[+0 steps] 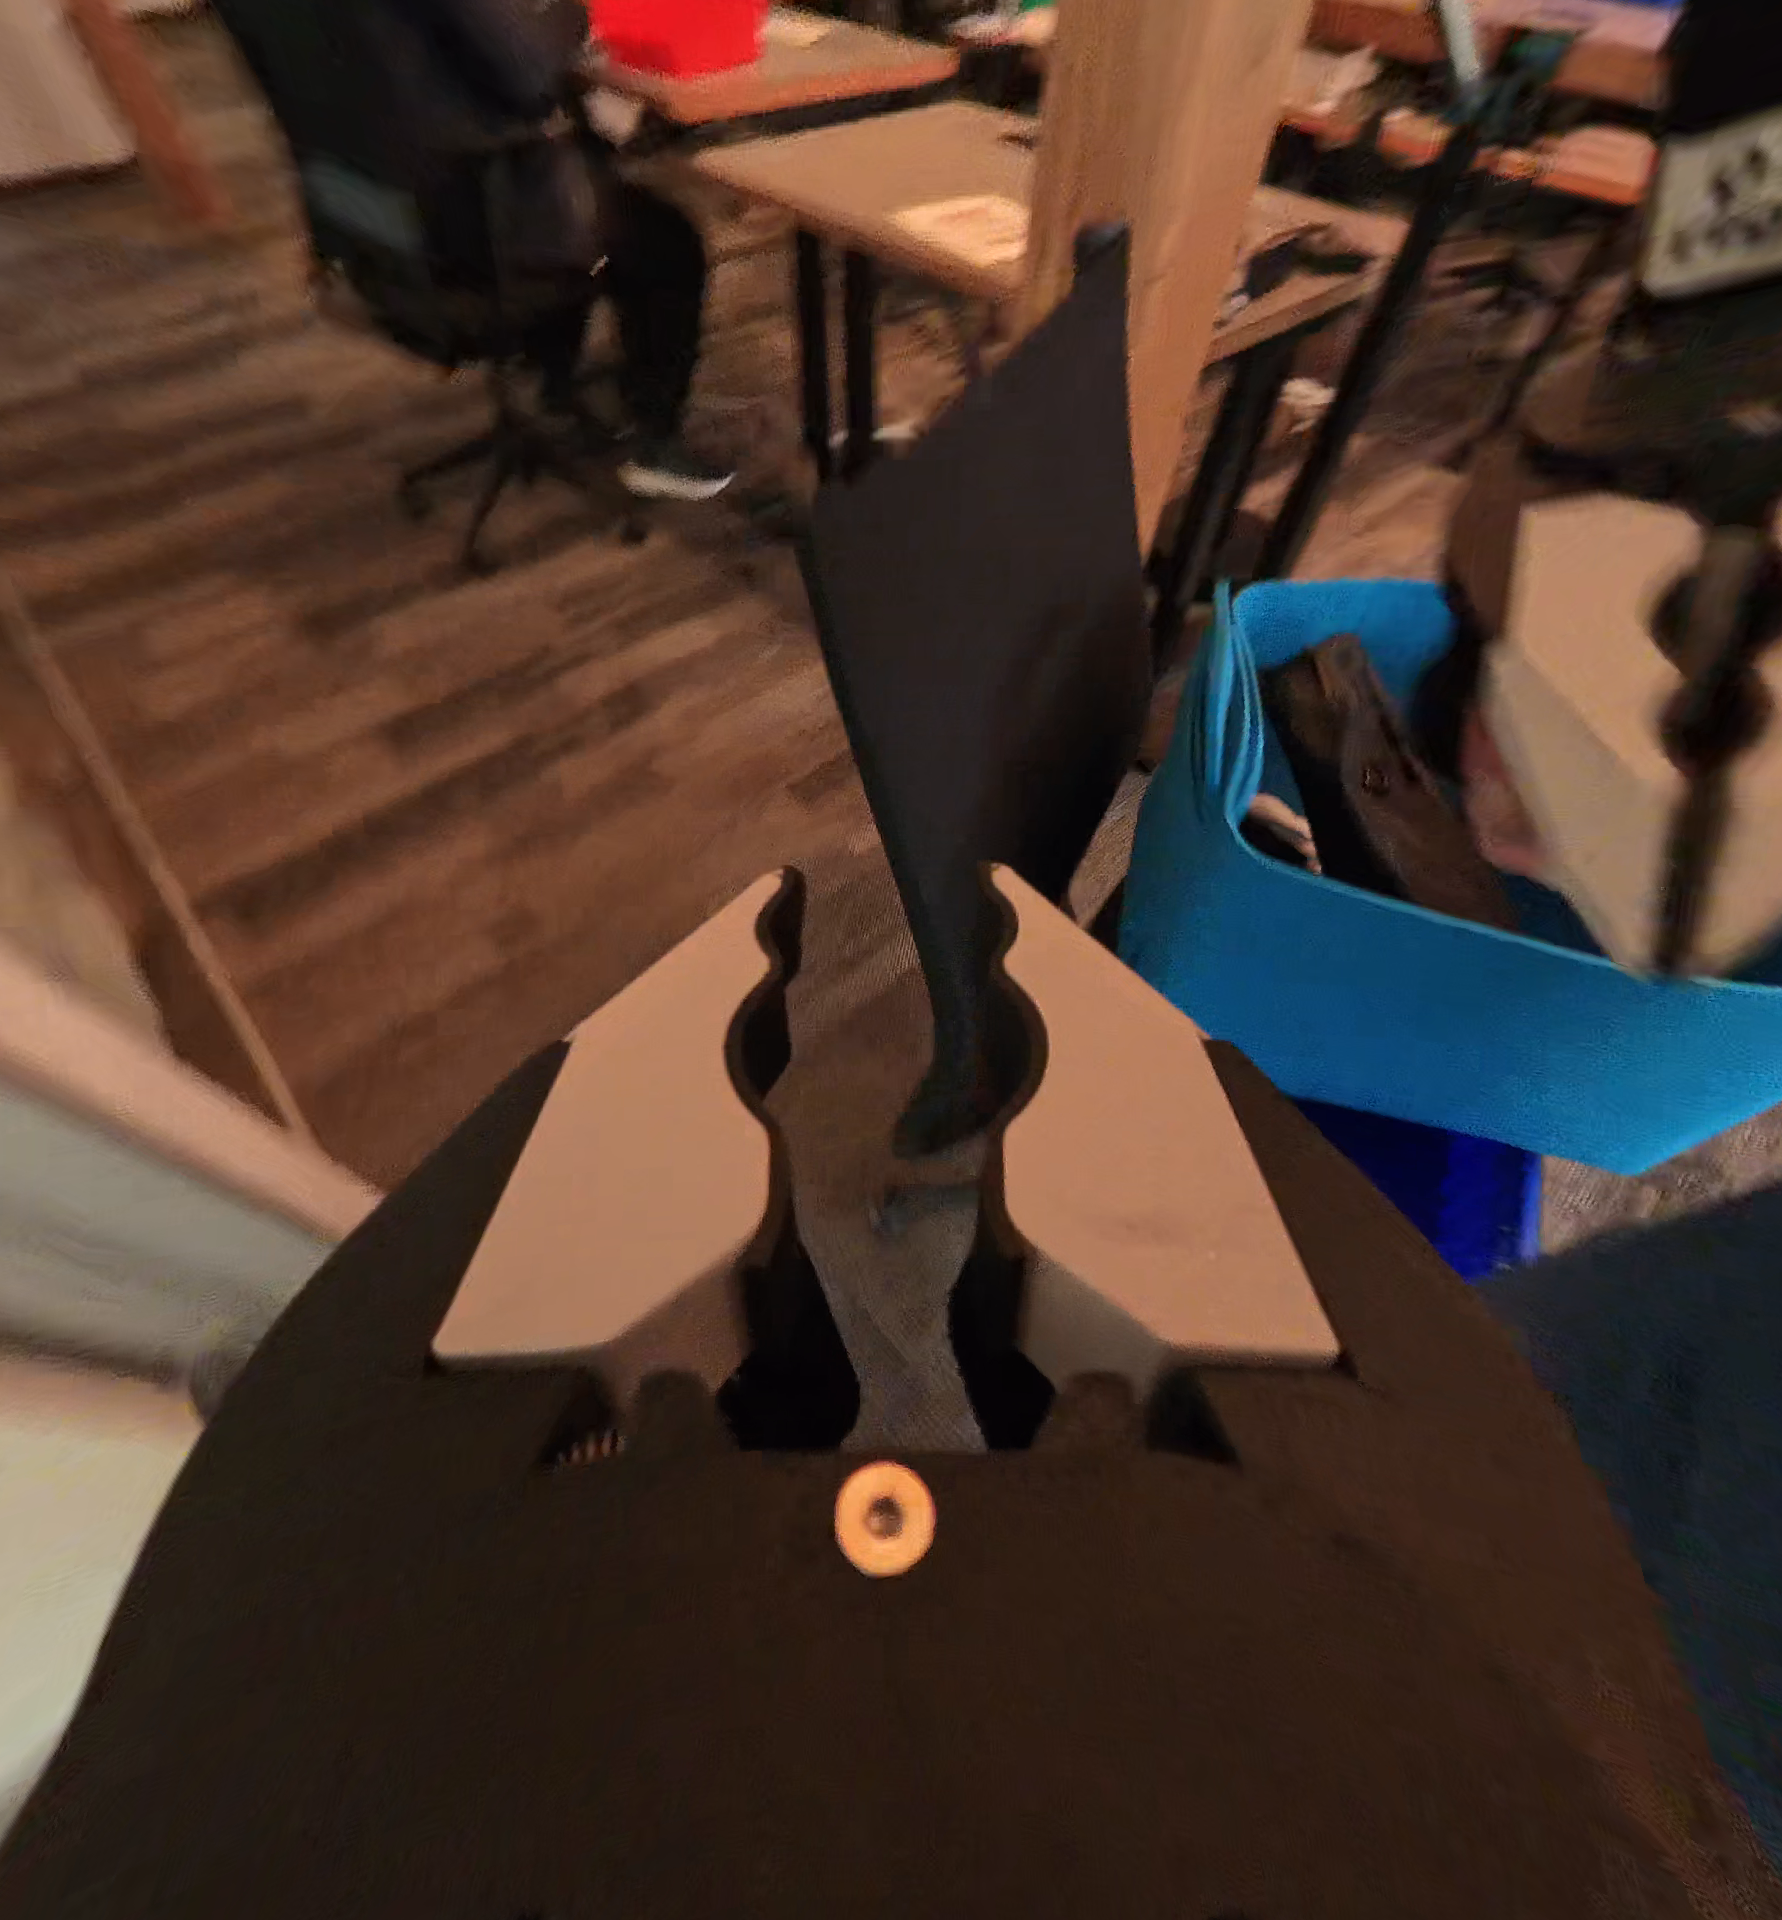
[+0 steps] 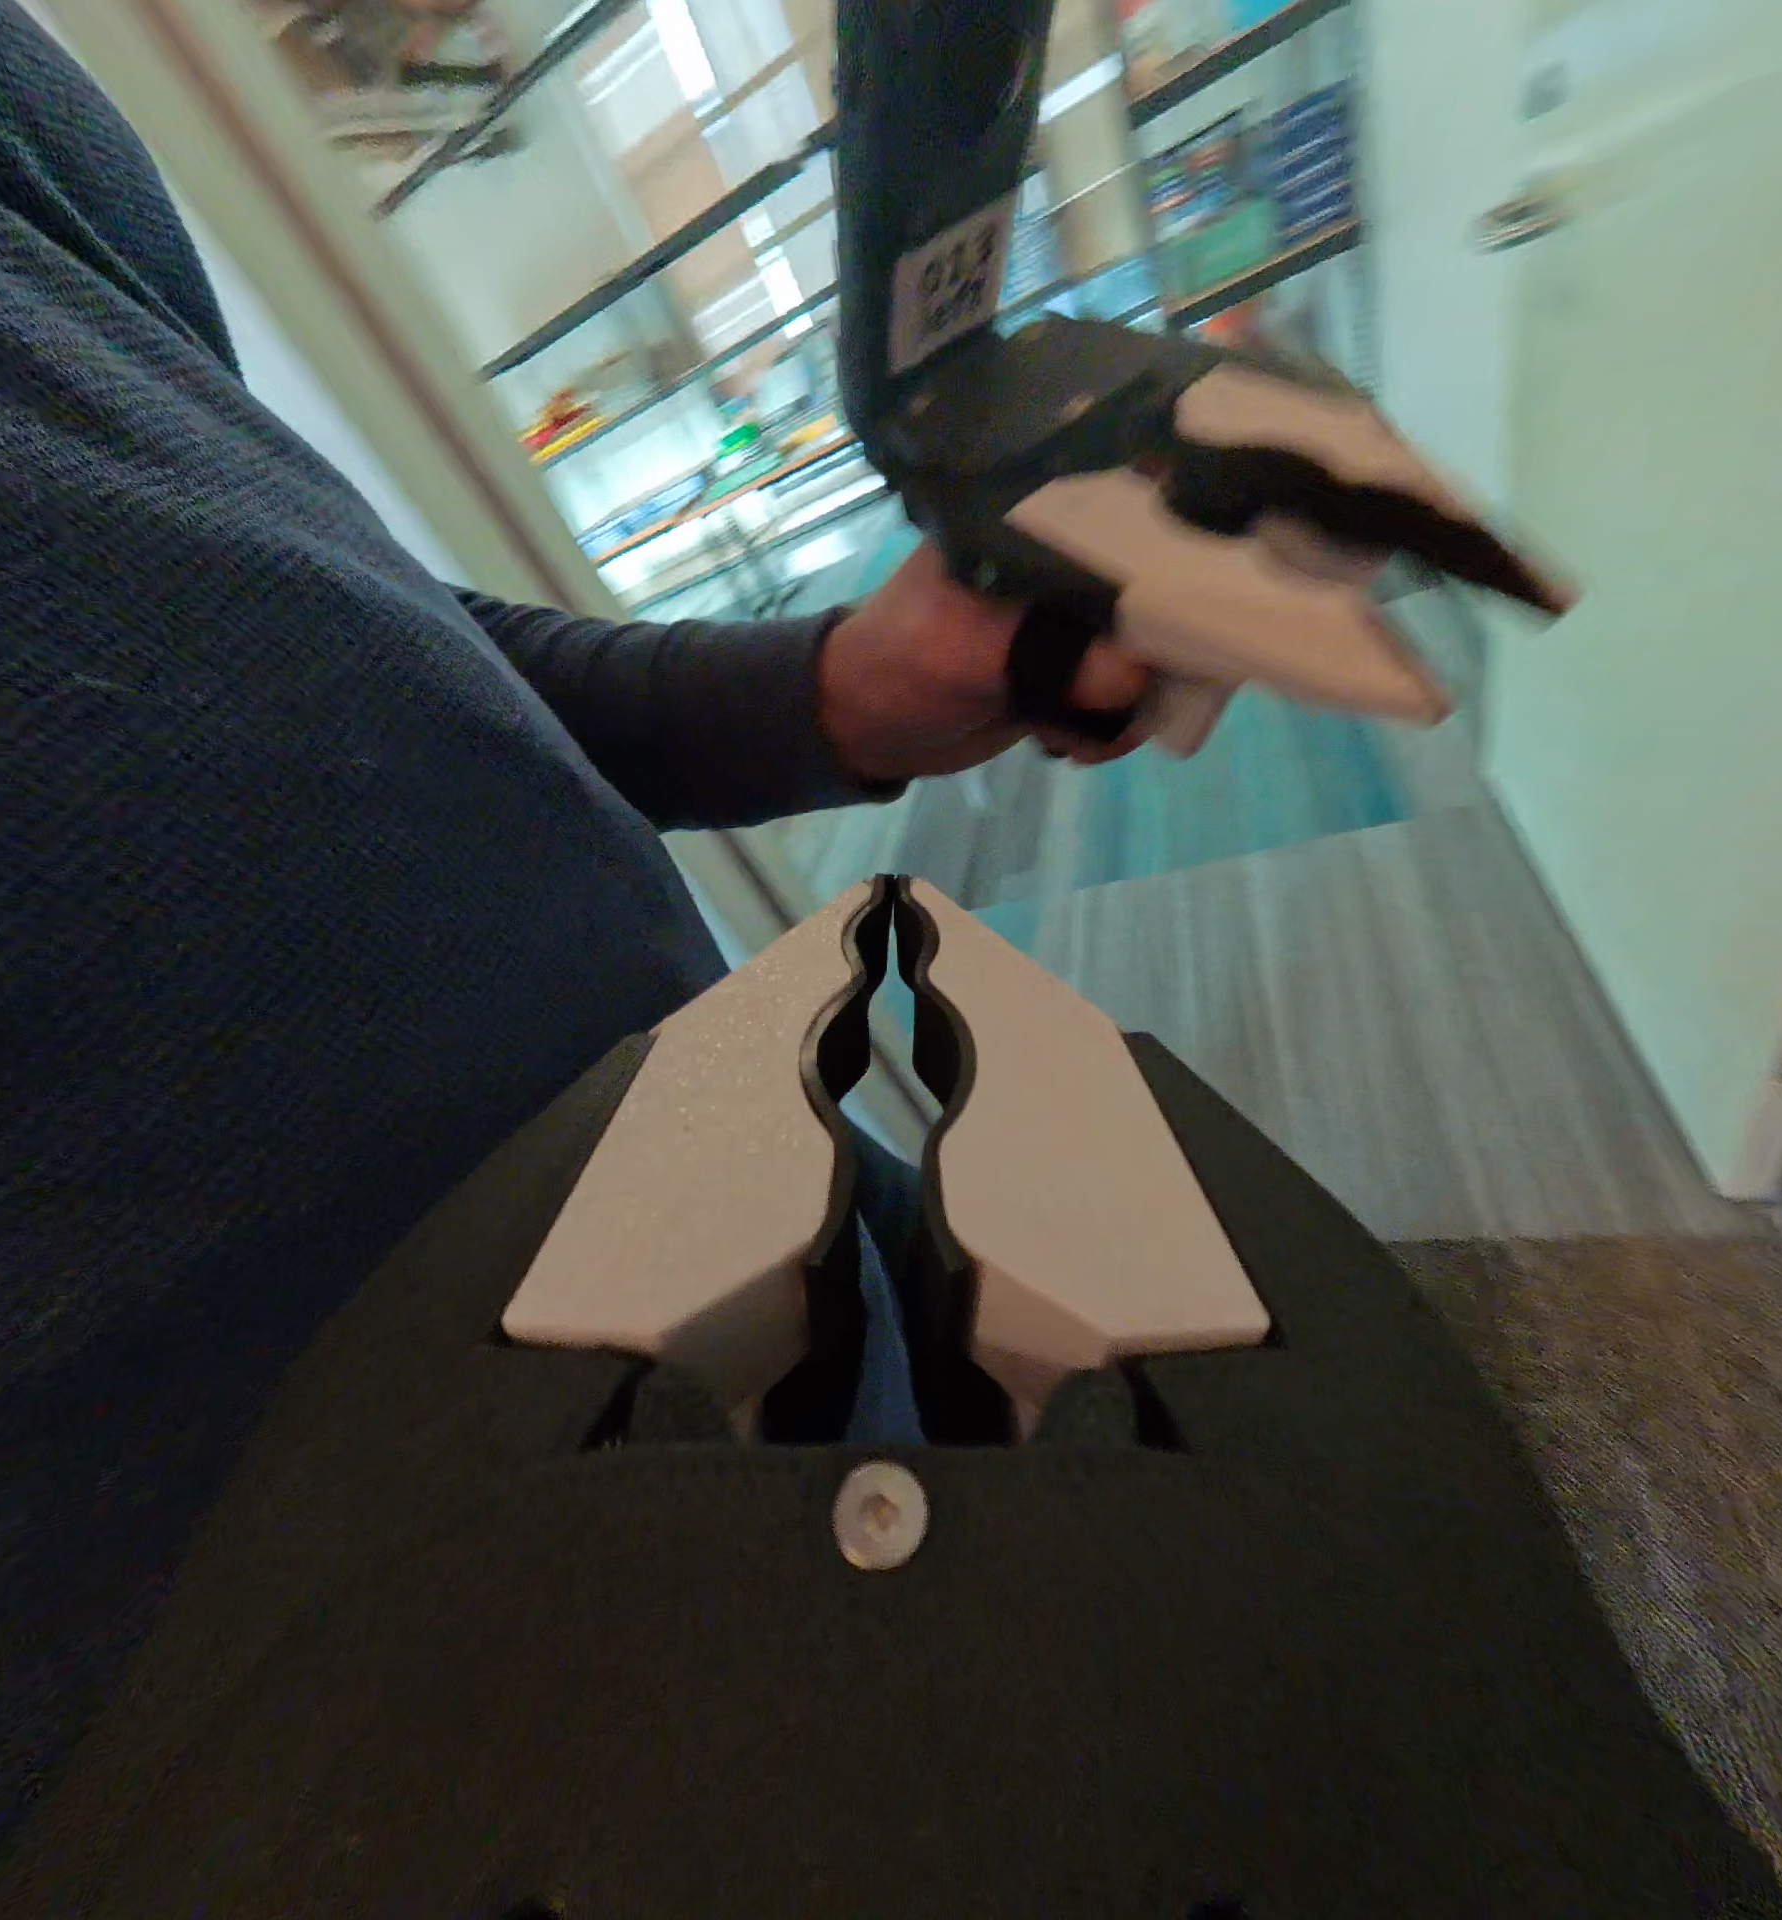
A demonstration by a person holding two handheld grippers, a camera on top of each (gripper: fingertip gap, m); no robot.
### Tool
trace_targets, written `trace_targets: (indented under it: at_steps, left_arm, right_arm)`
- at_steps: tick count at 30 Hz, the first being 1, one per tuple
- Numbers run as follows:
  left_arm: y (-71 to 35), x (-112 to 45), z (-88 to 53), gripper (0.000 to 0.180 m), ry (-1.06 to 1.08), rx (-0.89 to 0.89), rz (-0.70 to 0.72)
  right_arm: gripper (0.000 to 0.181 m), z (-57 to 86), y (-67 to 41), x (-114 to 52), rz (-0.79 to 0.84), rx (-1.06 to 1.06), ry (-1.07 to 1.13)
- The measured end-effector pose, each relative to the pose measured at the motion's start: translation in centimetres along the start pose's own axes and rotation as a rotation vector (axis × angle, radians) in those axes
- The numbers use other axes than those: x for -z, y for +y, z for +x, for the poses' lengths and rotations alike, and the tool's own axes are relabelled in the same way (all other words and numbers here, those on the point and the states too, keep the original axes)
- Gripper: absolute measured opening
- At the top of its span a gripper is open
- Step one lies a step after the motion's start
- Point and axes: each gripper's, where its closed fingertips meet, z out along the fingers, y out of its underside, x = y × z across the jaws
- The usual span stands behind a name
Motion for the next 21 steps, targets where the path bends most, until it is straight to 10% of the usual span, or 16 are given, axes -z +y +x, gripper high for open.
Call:
trace_targets:
  at_steps: [5, 10, 21]
  left_arm:
    - [-9.0, -14.2, -6.3, 0.061, 0.408, -0.098, 0.059]
    - [-6.4, -25.7, -6.1, 0.105, 0.901, -0.044, -0.186]
    - [-2.1, -26.6, 2.6, 0.103, 1.364, 0.165, -0.332]
  right_arm:
    - [0.007, 7.0, -2.1, 5.2, 0.147, -0.102, 0.467]
    - [0.010, 8.9, 1.0, 9.4, 0.305, -0.287, 0.893]
    - [0.006, 8.5, 3.8, 9.9, 0.512, -0.475, 1.374]
